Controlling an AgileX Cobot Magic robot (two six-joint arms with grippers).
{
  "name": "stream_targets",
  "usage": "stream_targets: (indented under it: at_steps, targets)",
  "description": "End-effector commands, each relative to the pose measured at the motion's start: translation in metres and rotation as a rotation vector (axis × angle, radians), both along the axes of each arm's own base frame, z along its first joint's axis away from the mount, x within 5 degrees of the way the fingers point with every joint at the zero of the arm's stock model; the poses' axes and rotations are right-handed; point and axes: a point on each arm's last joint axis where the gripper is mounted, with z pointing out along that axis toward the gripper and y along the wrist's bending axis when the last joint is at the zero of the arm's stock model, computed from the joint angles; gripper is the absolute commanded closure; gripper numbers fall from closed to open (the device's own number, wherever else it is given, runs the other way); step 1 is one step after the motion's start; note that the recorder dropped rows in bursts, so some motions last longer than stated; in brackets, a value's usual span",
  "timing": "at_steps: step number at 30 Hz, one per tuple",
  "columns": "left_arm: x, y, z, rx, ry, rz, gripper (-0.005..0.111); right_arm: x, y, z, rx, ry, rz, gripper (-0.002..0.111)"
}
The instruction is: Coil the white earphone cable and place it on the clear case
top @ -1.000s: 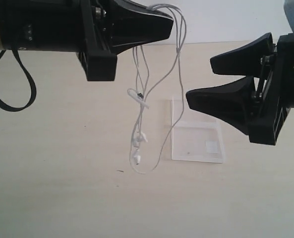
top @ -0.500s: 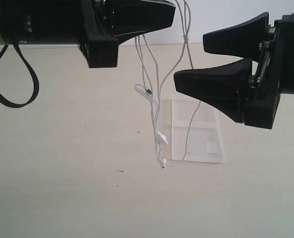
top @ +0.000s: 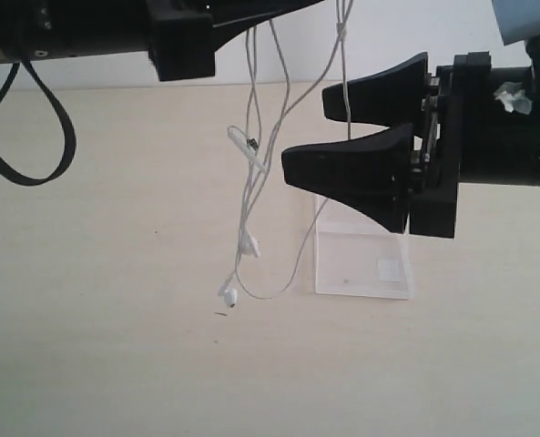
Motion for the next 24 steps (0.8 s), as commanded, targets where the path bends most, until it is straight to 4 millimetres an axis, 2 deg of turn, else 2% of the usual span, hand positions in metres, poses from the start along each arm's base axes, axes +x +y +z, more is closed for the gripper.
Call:
stream_targets:
  at_steps: [1,7,24]
  targets:
    - [-0.0012,0.0009,0.0036,-0.04,0.005,-0.001,0.107,0.0021,0.0033,-0.0072,0.019,-0.014,0.044,0.025]
    - [0.0012,-0.0004,0.002,-0.059,0.018,-0.002,0.107,0.0048,0.0049,-0.0119,0.018,-0.003,0.06,0.025]
    - [0.0069,-0.0023,0.006,-0.191,0.051,0.001,0.107,-0.0015,0.0073,-0.0063,0.075,-0.01,0.135,0.025]
